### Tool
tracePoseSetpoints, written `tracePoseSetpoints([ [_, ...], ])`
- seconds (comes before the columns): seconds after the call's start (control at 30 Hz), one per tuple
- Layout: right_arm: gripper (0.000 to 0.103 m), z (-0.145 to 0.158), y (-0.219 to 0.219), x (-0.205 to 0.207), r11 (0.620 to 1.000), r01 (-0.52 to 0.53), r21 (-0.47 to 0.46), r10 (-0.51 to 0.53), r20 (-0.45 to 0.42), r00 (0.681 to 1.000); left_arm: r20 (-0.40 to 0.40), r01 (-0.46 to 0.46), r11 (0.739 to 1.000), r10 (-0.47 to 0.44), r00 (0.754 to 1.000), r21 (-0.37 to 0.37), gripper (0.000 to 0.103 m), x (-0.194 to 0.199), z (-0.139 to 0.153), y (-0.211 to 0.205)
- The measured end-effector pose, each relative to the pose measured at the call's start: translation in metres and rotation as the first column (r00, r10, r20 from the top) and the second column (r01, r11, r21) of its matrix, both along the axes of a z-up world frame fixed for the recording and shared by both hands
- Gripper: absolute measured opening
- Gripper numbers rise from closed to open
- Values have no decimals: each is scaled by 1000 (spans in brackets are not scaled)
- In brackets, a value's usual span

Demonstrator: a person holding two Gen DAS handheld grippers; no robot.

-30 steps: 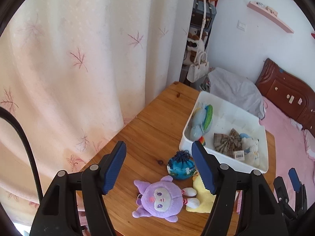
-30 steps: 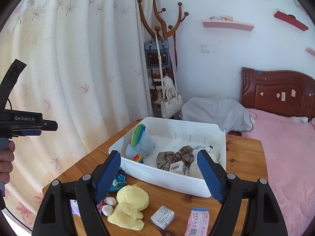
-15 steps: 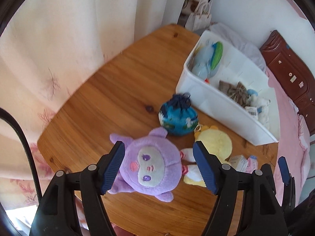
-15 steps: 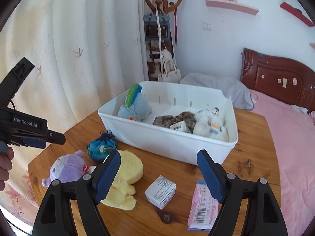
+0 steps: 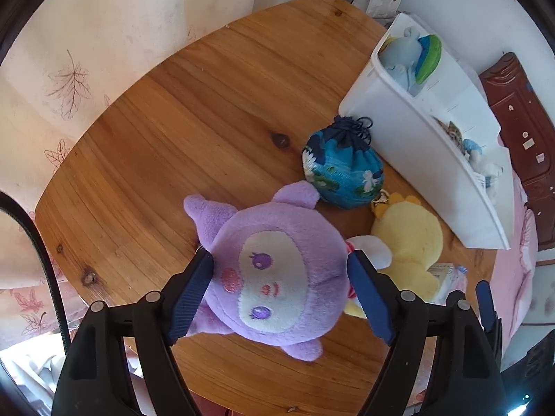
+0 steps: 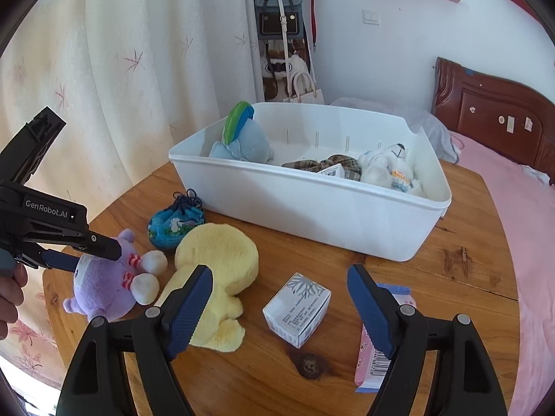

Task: Organize objects
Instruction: 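Grasp the purple plush with left while right grasps the white medicine box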

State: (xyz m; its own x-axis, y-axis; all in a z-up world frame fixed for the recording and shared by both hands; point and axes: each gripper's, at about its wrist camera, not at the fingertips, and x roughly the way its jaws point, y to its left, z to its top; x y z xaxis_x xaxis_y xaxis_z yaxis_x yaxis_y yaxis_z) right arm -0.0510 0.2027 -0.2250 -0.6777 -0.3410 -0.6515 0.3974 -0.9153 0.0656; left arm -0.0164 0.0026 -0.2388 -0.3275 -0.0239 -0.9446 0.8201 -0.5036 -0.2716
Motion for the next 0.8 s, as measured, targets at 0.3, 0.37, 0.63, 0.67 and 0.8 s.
tracePoseSetpoints([
  [0.3, 81, -13, 4, -8, 1000, 24, 1, -24, 52, 998, 27, 59, 998, -59, 998, 24, 88, -6, -7, 11],
  [0.37, 81, -15, 5, -9, 1000, 27, -4, -27, 62, 998, 36, 72, 997, -73, 997, 22, 90, -9, -8, 14],
  [0.63, 81, -22, 9, -13, 999, 37, -13, -35, 86, 996, 63, 104, 994, -106, 992, 35, 92, -14, -13, 27],
  [0.67, 80, -23, 9, -14, 999, 40, -13, -39, 91, 995, 66, 112, 993, -114, 991, 36, 92, -14, -14, 28],
  [0.8, 72, -27, 11, -17, 999, 44, -17, -41, 115, 992, 73, 125, 991, -128, 989, 40, 92, -14, -14, 32],
])
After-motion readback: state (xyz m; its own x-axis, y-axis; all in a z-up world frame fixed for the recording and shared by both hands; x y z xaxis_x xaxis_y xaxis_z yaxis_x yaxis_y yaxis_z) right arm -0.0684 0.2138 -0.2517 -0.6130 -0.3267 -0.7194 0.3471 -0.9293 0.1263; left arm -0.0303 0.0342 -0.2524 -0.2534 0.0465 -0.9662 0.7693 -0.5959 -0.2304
